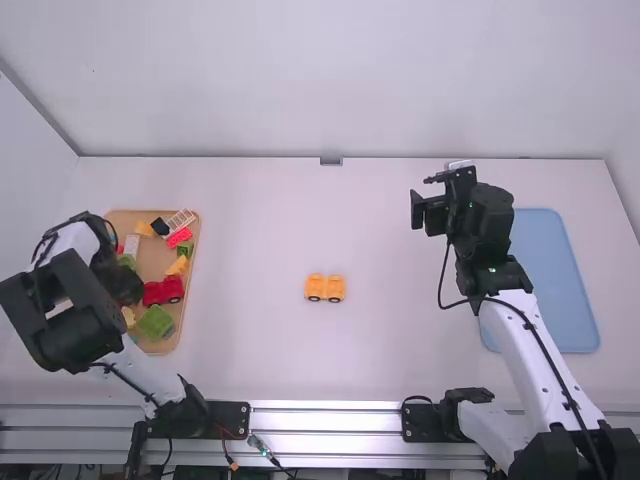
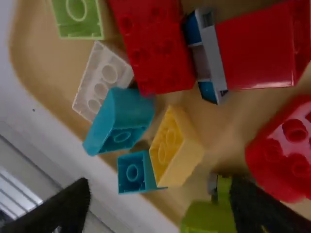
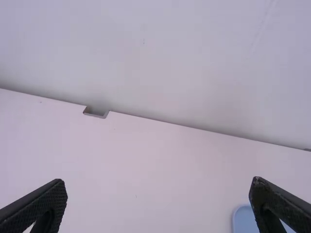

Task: Assemble lego blocks to make yellow taxi

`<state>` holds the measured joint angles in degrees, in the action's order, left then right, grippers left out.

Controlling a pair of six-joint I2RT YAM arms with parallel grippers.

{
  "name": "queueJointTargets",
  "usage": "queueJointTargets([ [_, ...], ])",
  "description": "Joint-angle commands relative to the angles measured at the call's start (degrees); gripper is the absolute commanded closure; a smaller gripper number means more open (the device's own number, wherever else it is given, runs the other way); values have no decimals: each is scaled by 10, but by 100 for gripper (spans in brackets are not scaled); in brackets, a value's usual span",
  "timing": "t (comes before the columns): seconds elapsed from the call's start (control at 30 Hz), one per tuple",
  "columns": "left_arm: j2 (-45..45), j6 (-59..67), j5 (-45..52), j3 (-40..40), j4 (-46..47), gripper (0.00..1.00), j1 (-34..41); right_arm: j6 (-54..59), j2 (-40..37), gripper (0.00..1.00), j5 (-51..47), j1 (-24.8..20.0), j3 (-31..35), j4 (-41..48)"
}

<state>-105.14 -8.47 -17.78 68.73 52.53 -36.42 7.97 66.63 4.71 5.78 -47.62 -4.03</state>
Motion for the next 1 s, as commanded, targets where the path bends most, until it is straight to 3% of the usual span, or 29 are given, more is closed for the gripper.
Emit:
queueJointTargets([
  [0.0,14,53,-10,-17,-10,35,5,0,5,1,0,3,-22,-2],
  [0.1,14,45,-13,-26,-9,49,5,0,5,1,0,3,-22,-2],
  [0.23,14,36,-12,-39,-12,48,0,0,5,1,0,3,-22,-2],
  [0.43,14,47,-14,-70,-50,60,0,-2,5,1,0,3,-22,-3],
  [0.97,14,70,-57,-120,-138,46,4,-2,5,1,0,3,-22,-2],
])
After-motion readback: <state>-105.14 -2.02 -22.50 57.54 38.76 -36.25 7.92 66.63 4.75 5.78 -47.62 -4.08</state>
